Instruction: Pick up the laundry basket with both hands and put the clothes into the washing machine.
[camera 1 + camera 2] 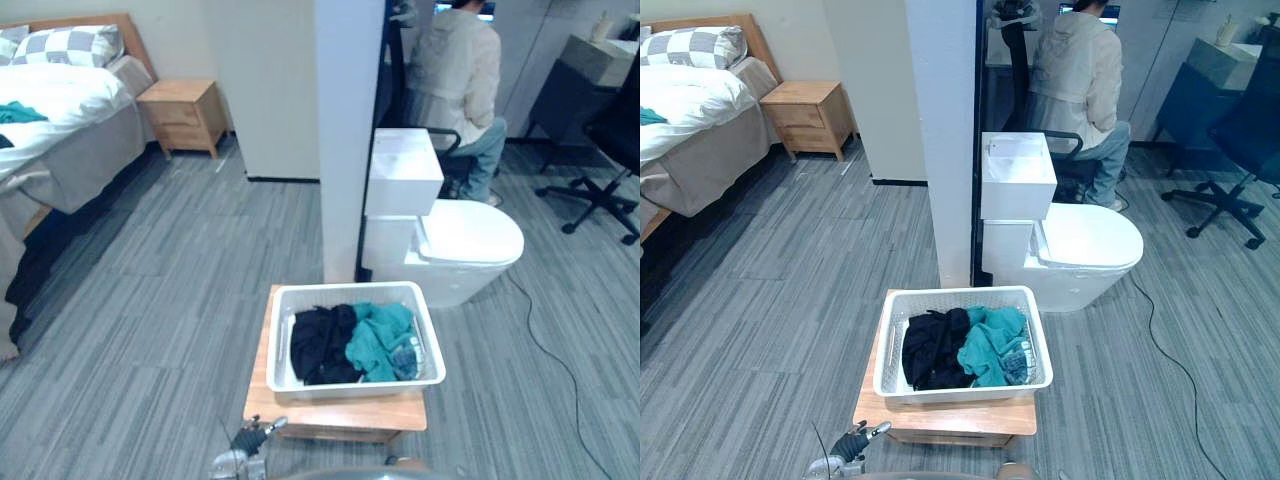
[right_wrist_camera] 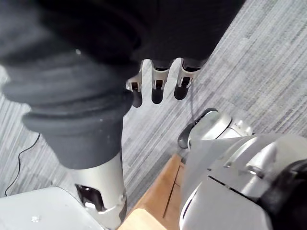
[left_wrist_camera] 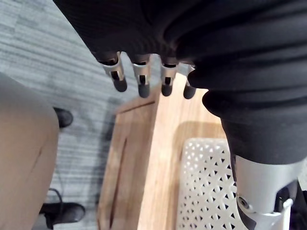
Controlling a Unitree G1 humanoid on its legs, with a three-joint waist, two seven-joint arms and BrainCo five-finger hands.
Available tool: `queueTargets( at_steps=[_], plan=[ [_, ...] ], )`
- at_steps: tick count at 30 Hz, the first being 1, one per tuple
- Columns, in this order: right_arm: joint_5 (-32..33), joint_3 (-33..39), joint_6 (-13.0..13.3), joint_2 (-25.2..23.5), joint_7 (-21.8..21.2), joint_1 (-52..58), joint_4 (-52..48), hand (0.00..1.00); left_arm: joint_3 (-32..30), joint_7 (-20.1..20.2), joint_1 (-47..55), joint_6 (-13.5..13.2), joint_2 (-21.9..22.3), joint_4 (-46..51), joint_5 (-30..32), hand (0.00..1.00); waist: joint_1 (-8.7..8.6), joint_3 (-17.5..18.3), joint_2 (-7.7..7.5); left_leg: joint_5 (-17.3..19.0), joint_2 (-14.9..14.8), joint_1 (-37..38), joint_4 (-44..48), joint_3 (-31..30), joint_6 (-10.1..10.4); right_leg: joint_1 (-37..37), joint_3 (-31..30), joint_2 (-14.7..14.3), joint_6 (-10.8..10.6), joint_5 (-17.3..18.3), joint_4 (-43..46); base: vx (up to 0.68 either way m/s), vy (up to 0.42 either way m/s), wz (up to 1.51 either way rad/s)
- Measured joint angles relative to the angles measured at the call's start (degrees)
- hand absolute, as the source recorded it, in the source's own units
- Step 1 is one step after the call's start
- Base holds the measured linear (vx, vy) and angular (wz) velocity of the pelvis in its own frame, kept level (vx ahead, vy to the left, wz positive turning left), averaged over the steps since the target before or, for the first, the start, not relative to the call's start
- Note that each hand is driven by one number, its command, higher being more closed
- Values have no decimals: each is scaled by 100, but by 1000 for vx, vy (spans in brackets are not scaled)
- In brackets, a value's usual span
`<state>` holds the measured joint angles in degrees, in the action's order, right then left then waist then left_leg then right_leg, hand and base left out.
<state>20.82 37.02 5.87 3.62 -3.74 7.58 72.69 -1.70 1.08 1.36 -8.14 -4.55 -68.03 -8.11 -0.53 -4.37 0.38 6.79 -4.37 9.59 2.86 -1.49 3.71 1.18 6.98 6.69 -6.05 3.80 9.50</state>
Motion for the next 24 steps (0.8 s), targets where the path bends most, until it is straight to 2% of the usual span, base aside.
queueTargets(
  at_steps=[3,7,10,11,13,14,15,17,19,21,22,24],
  plan=[
    [37,131,11,89,-2,1,6,0,-119,1,92,-5,-12,3,39,0,6,13,20,-4,-59,-110,-23,-4,8,-16,61,-55,24,-134,-240,28,-47,9],
    [303,545,22,227,-17,26,-133,0,-748,9,274,-8,-71,62,35,0,-11,12,49,-2,-76,-183,-84,39,8,-53,47,-83,-4,-353,-595,-45,-2,-6],
    [391,510,22,265,-13,284,-1139,0,-1218,15,719,2,-235,965,-17,0,-14,32,86,134,-74,-354,-95,147,55,-68,-8,-117,-11,-524,-983,-106,8,-16],
    [380,486,23,265,-9,453,-1789,0,-1378,23,966,6,-336,1554,-55,0,3,94,135,196,-70,-507,-58,215,27,29,-61,-149,18,-617,-1151,-71,-3,-24],
    [335,381,27,287,1,643,-2984,0,-1651,26,1247,5,-491,2504,-177,0,13,193,124,196,-70,-710,-54,276,28,126,-77,-154,38,-739,-1401,-29,-8,-24],
    [294,242,30,367,-2,720,-3525,0,-1739,26,1312,3,-578,2899,-269,0,10,174,181,192,-67,-771,-53,308,32,163,-74,-155,46,-789,-1464,0,-19,-15],
    [185,78,33,534,-20,771,-4154,0,-1834,24,1321,-5,-677,3371,-309,0,5,189,187,184,-66,-819,-54,326,39,229,-76,-154,23,-857,-1486,-6,-21,-8],
    [3,-130,16,894,-61,719,-4773,0,-1866,19,1175,-18,-798,3835,-498,0,6,216,267,139,-71,-932,-55,330,89,343,-72,-160,56,-953,-1510,36,-20,-6],
    [-136,-293,-6,1152,-157,554,-4948,0,-1850,10,923,-57,-849,3927,-602,0,7,218,361,71,-72,-991,-34,332,82,445,-77,-159,47,-1039,-1508,78,-5,-7],
    [-251,-742,-130,1598,-170,30,-4944,0,-1561,-5,374,-57,-1034,3924,-745,0,0,64,437,60,-71,-1093,61,335,97,527,-78,-170,93,-1086,-1505,90,-7,-4],
    [-273,-886,-166,1734,-191,-102,-4940,0,-1452,-17,210,-58,-1076,3925,-784,0,0,-5,440,60,-69,-1101,81,339,97,527,-79,-173,96,-1089,-1504,0,0,0],
    [-349,-1529,-245,2303,-249,-766,-4821,0,-972,-123,-409,-55,-1213,3921,-936,0,-21,-257,431,58,-59,-1170,124,355,96,627,-99,-172,102,-1098,-1443,-43,-15,-5]
  ],
)
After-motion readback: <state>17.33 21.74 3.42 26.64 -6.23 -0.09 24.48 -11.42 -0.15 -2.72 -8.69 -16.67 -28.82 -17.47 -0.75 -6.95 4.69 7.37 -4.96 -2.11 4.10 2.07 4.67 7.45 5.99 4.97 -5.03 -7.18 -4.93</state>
